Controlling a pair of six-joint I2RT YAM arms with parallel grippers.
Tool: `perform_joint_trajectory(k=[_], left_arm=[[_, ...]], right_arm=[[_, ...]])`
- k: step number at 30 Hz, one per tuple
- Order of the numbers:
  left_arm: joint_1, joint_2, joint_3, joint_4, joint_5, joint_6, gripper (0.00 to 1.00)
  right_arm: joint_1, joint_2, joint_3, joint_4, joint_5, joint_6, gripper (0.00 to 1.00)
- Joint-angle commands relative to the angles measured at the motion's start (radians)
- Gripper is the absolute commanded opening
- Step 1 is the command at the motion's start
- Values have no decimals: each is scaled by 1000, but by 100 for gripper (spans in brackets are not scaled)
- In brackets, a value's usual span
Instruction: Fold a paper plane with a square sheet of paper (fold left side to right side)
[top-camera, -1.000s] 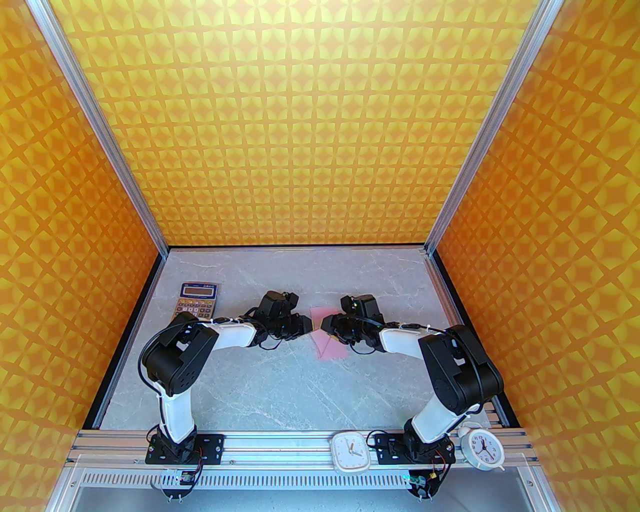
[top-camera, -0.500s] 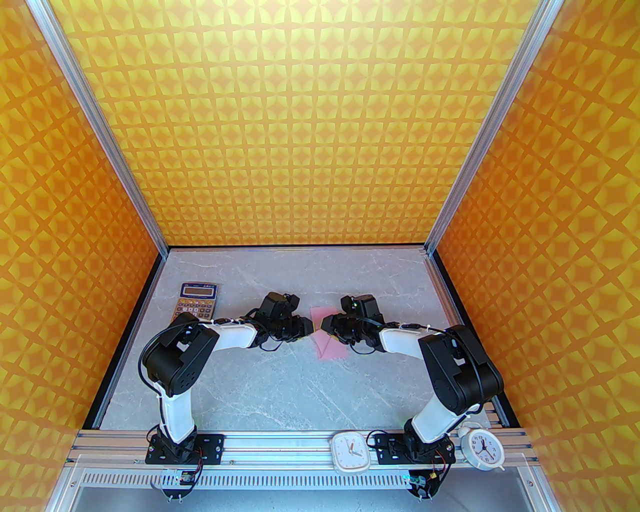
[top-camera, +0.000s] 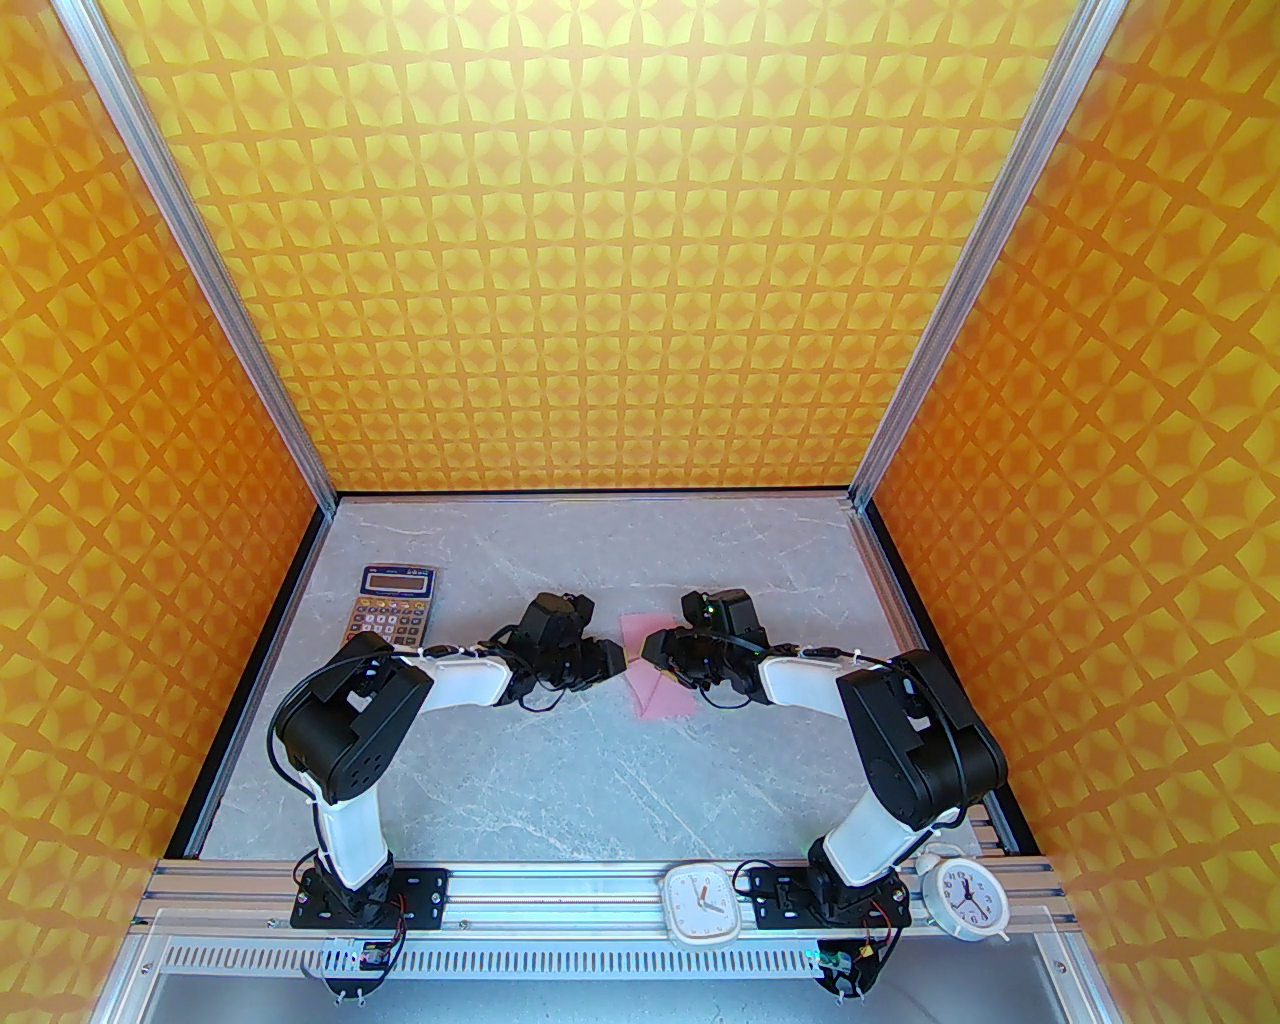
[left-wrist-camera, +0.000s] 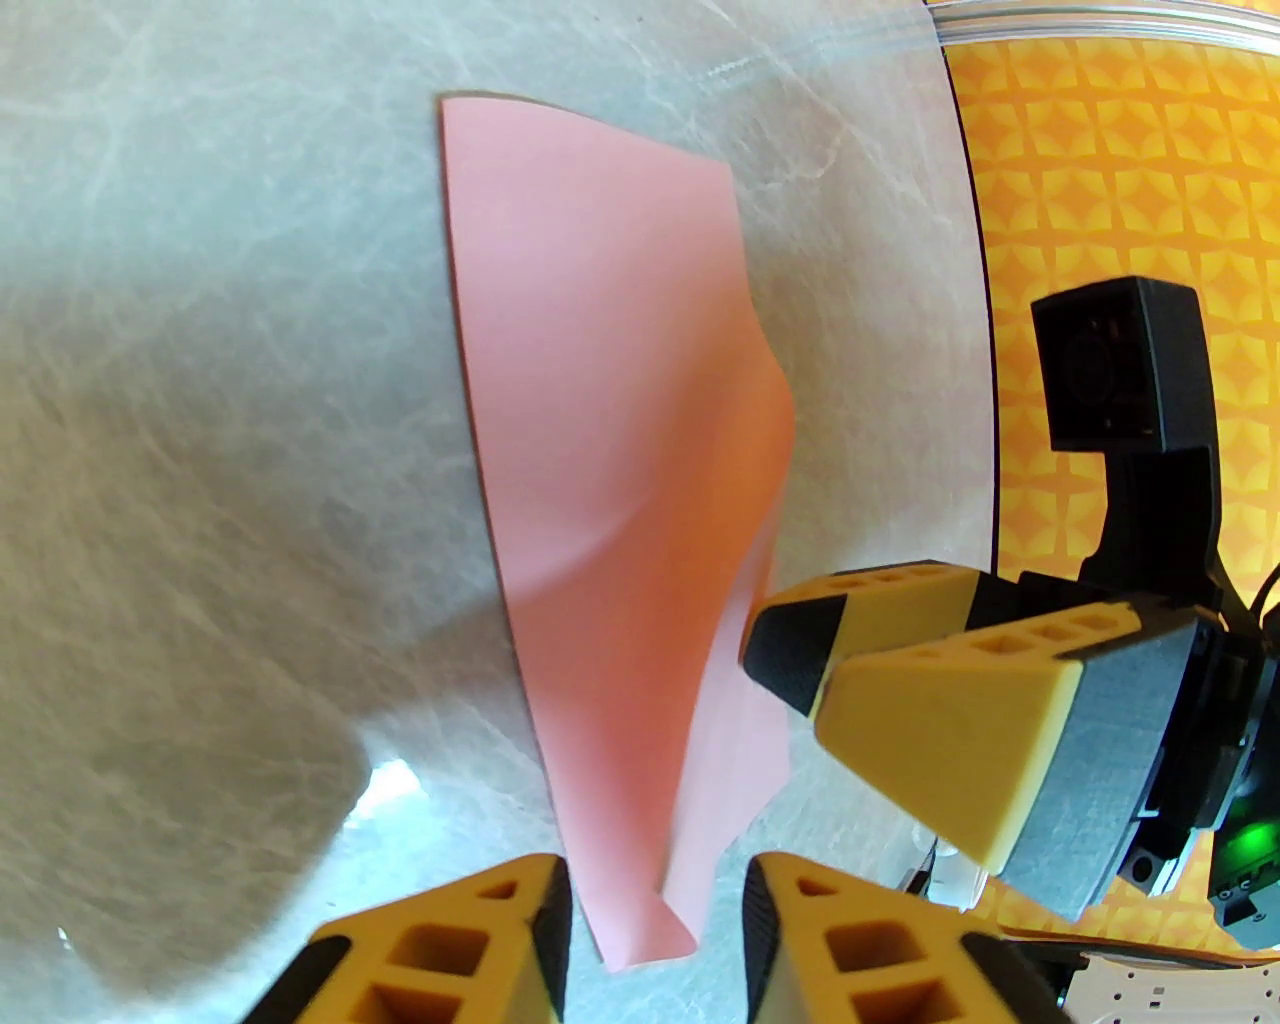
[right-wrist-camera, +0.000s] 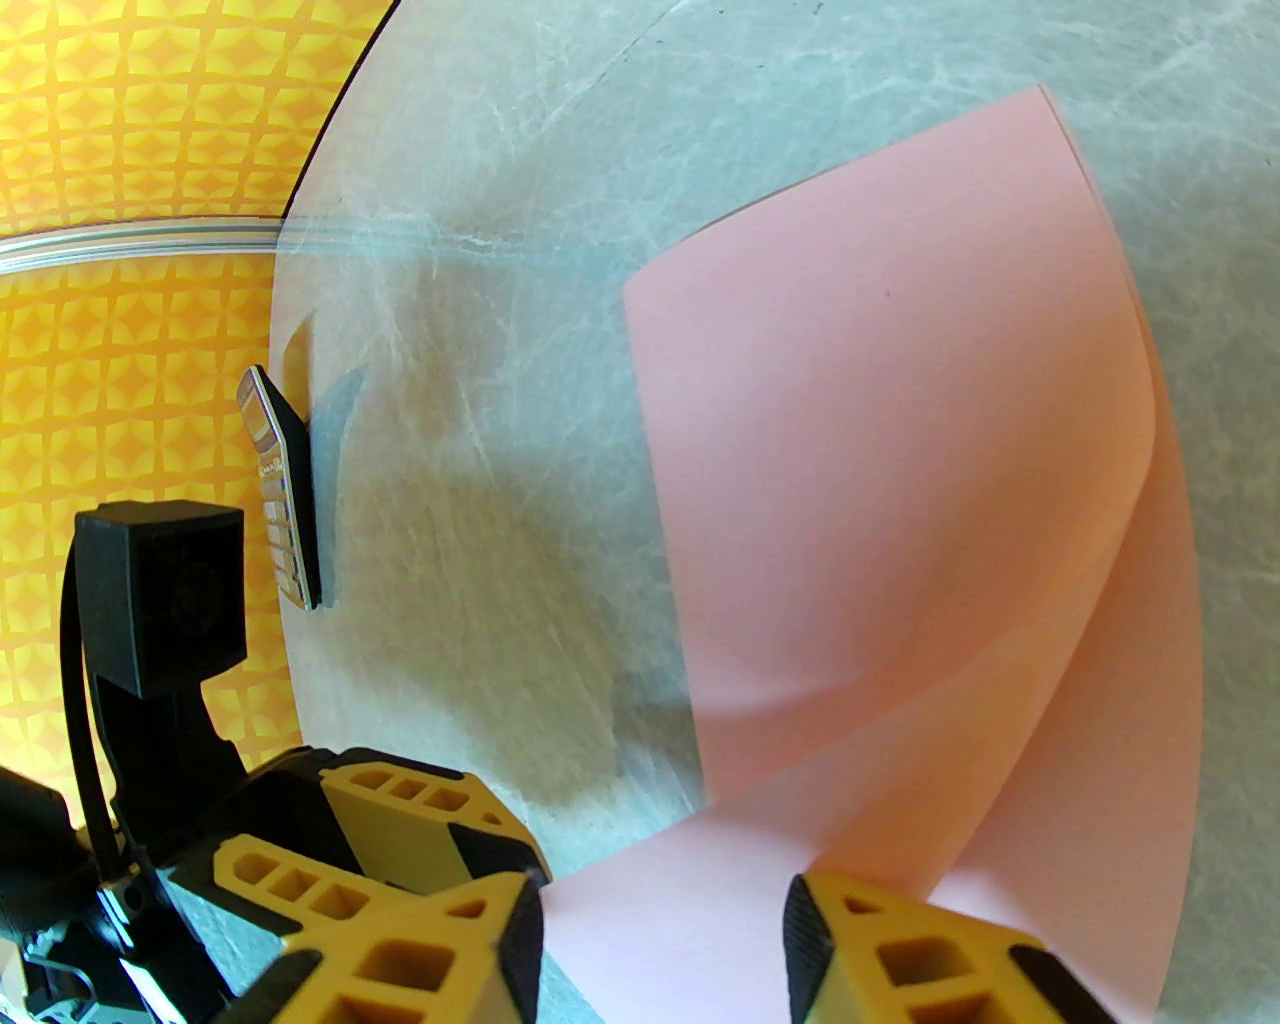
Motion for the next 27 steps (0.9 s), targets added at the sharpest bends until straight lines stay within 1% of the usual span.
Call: perform_joint_trajectory(k=[1, 6, 8, 13, 17, 19, 20, 22, 23, 27], left_arm=[[-26, -35, -30, 65, -64, -38, 33], [-49, -31, -53, 136, -109, -67, 31], [-57, -41, -62, 138, -139, -68, 31], [-62, -32, -69, 145, -165, -77, 28], [-62, -28, -61, 146, -174, -76, 22], [-62, -23, -56, 145, -175, -74, 12], [-62, -21, -53, 145, -174, -73, 12], [-62, -19, -49, 141, -175, -69, 6], [-62, -20, -47, 136, -178, -68, 4], [-60, -16, -34, 122, -181, -53, 3]], right_arm=[[-2, 17, 9, 4, 8, 8, 45], [-2, 15, 15, -9, 4, 2, 45], [-3, 15, 17, -15, 2, 0, 45], [-2, 15, 17, -18, 1, -5, 45], [-2, 15, 17, -20, 1, -4, 45], [-2, 13, 15, -20, 1, -2, 45], [-2, 13, 15, -21, 2, -3, 45], [-2, 12, 16, -21, 0, -4, 45], [-3, 10, 16, -23, -1, -4, 45], [-2, -3, 15, -39, -1, -16, 45]])
